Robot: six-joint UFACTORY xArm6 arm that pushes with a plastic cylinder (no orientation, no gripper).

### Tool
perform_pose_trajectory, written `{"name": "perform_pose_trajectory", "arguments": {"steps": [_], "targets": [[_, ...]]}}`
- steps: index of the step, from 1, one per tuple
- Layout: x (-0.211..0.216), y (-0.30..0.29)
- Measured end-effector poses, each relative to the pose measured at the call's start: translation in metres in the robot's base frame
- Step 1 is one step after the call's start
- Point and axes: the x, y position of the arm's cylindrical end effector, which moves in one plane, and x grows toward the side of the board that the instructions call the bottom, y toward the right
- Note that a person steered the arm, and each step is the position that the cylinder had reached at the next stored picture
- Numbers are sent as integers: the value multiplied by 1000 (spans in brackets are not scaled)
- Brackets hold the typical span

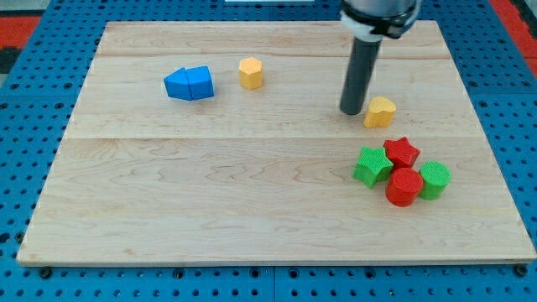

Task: Slide the yellow blocks diagonal to each other

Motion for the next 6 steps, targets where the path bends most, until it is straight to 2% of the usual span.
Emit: {"name": "perform_pose_trajectory", "arguments": {"steps": [1,2,3,4,5,6], "targets": [[30,35],[1,80],[23,25],[19,-100],[-39,-174],[-69,-141]]}}
